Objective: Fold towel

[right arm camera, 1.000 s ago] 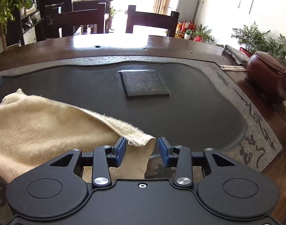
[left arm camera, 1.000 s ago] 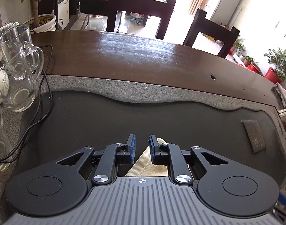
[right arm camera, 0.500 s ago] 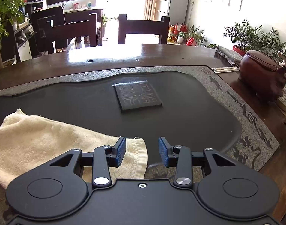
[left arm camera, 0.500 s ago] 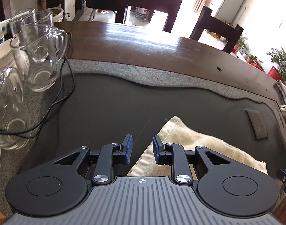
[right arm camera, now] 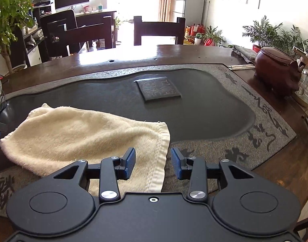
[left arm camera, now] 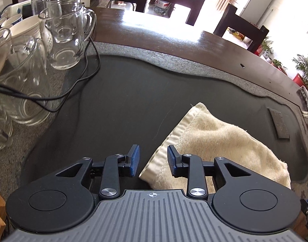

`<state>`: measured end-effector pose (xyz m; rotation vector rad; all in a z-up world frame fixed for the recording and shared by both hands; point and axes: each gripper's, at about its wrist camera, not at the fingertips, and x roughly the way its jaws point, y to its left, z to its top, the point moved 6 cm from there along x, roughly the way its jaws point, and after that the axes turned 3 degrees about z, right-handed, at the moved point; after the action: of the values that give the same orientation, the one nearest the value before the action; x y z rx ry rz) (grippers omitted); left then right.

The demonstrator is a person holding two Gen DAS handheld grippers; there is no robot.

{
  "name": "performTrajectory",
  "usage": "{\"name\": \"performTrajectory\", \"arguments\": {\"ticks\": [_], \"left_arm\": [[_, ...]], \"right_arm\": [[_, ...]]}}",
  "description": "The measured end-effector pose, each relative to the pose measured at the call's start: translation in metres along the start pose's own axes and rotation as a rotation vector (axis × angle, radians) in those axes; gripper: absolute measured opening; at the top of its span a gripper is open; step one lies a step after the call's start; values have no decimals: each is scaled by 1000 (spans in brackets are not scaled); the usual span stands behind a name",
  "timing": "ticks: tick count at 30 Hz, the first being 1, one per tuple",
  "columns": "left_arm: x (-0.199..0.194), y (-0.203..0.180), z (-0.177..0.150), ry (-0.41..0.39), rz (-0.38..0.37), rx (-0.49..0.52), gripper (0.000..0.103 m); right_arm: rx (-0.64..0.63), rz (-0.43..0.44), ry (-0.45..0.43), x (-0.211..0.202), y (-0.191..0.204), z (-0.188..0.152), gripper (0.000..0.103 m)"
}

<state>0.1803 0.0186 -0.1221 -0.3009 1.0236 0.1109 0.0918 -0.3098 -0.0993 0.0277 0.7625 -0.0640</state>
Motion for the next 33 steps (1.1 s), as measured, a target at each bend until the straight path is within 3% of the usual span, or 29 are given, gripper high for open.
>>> {"name": "performTrajectory", "arguments": {"ticks": [9,26,33], "left_arm": [[3,6,-13,56,19,-39,32],[5,2,-15,79,24,-83,31],[6,-3,-14,67,26,-68,18]], "right_arm": [[-27,32,2,-13,21,-8,43],[-61,52,48,-8,31,-24,43],[-73,59,45,-10,34,-23,43]]}}
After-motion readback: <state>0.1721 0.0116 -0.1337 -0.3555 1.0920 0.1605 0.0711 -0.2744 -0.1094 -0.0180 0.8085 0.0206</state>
